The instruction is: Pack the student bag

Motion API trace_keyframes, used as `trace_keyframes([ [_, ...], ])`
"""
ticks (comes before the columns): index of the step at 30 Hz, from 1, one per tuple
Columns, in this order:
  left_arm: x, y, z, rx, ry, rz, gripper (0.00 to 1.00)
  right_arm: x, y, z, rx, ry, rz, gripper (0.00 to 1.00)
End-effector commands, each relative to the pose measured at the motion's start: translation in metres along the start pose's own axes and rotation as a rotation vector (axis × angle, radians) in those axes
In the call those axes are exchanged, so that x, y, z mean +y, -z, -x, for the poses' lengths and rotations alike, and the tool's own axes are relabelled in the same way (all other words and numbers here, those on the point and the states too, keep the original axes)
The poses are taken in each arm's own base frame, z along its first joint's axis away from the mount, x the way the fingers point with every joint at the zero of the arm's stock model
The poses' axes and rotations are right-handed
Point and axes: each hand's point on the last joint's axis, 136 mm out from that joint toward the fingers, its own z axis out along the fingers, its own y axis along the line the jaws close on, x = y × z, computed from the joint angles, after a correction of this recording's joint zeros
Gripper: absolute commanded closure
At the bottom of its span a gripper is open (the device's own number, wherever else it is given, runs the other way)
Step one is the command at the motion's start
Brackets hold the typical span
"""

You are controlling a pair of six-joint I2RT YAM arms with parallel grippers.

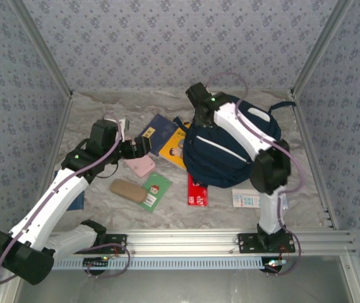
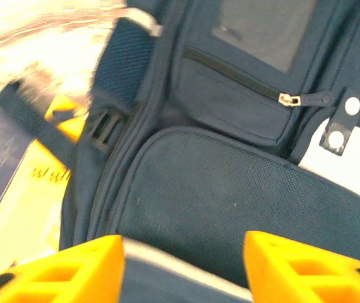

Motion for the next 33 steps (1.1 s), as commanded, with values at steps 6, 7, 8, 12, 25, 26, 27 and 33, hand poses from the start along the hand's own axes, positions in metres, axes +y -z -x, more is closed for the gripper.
trace_keyframes([
  [6,0.0,0.005,0.004,-0.017,0.024,-0.005,0.11,-0.003,-0.053,-0.034,0.197,-0.141,-0.123,0.36],
  [7,-0.001,0.005,0.004,-0.015,0.025,-0.008,0.1,0.002,-0.057,-0.035,0.203,-0.135,-0.11,0.36],
  [8,-0.001,0.004,0.004,-0.014,0.027,-0.01,0.11,0.007,-0.061,-0.037,0.213,-0.128,-0.091,0.36],
  [12,-0.002,0.002,0.002,-0.005,0.036,-0.019,0.11,0.016,-0.065,-0.037,0.209,-0.088,-0.071,0.37],
  [25,-0.001,-0.002,0.002,0.008,0.057,-0.032,0.11,0.033,-0.055,-0.033,0.165,-0.059,-0.014,0.42],
  [26,-0.001,-0.002,0.002,0.007,0.056,-0.031,0.11,0.036,-0.058,-0.035,0.175,-0.059,-0.001,0.42],
  [27,-0.001,-0.002,0.002,0.008,0.056,-0.029,0.11,0.038,-0.061,-0.036,0.182,-0.059,0.008,0.42],
  [33,0.0,-0.003,0.003,0.008,0.057,-0.028,0.11,0.037,-0.081,-0.051,0.226,-0.031,-0.012,0.46],
])
